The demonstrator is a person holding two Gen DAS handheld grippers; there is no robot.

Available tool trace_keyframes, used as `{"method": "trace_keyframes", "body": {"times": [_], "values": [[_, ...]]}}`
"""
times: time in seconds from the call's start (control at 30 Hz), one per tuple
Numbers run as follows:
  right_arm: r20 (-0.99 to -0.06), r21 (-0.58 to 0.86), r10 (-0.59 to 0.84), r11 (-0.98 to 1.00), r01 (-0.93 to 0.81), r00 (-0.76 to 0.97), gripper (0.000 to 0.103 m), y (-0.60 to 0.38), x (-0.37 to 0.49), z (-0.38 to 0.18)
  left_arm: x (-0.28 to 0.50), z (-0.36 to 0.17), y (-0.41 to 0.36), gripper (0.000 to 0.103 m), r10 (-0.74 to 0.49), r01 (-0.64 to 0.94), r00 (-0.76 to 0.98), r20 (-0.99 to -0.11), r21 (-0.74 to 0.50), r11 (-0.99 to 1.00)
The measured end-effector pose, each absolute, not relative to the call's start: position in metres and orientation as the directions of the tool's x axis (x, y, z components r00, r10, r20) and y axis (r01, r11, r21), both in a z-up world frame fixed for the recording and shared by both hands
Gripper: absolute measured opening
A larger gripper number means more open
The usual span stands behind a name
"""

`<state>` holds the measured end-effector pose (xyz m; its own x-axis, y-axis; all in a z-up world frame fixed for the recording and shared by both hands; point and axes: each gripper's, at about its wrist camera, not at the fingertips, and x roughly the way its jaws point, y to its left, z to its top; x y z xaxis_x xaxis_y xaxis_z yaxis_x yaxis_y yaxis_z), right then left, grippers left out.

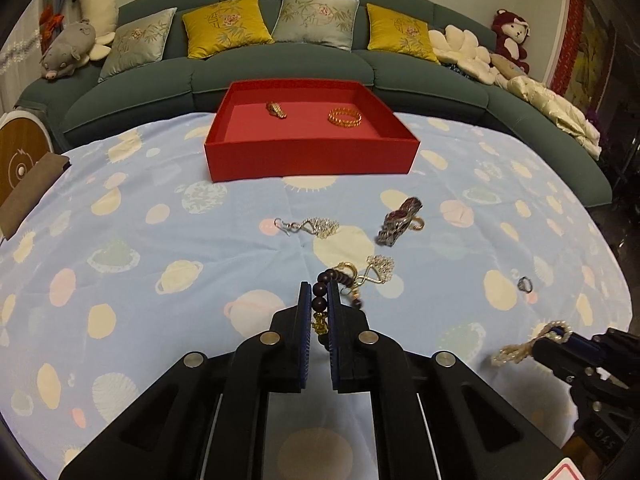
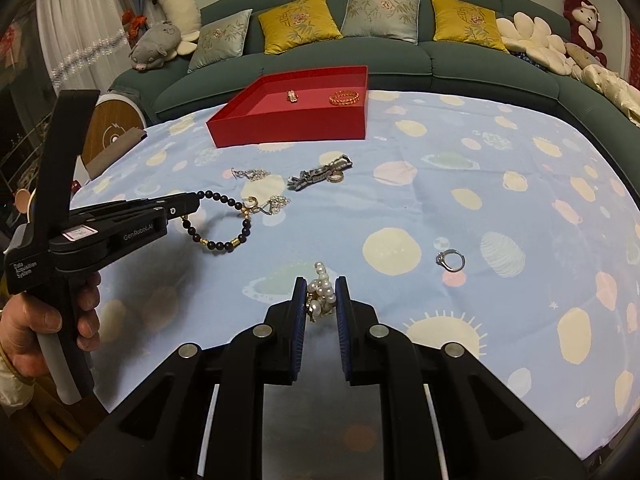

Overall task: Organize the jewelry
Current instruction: 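Carry pearls and bead bracelet into the red tray and open both grippers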

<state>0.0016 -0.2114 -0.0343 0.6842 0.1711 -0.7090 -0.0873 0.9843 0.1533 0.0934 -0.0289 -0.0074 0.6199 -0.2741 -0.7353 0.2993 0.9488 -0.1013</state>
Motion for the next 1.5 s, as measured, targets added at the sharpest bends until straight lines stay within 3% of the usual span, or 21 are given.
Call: {"method": "trace_keyframes", "body": {"times": [0.37, 0.77, 1.1, 1.5], "values": [[-0.623, 0.235, 0.239, 0.965, -0.113, 0.745, 0.014, -0.204, 0.021, 0.022, 0.094, 0.085, 0.008, 0.005, -0.326, 0.258, 0.714, -0.620, -0.199, 0.945], [-0.524, 0.221, 0.228, 0.967, -0.127, 0.821, 0.014, -0.208, 0.125, 0.112, 0.178, 0.146, 0.006, 0.005, -0.260, 0.219, 0.799, -0.543, -0.141, 0.966], [-0.583, 0.264, 0.225, 0.961, -0.080, 0.781, 0.014, -0.214, 0.237, 0.075, 0.274, 0.113, -0.012, 0.005, -0.180, 0.156, 0.784, -0.594, -0.092, 0.983], [-0.681, 0.268, 0.201, 0.963, -0.016, 0.704, 0.014, -0.214, 0.295, 0.016, 0.328, 0.049, -0.016, 0.005, -0.186, 0.129, 0.716, -0.673, -0.134, 0.983]]}}
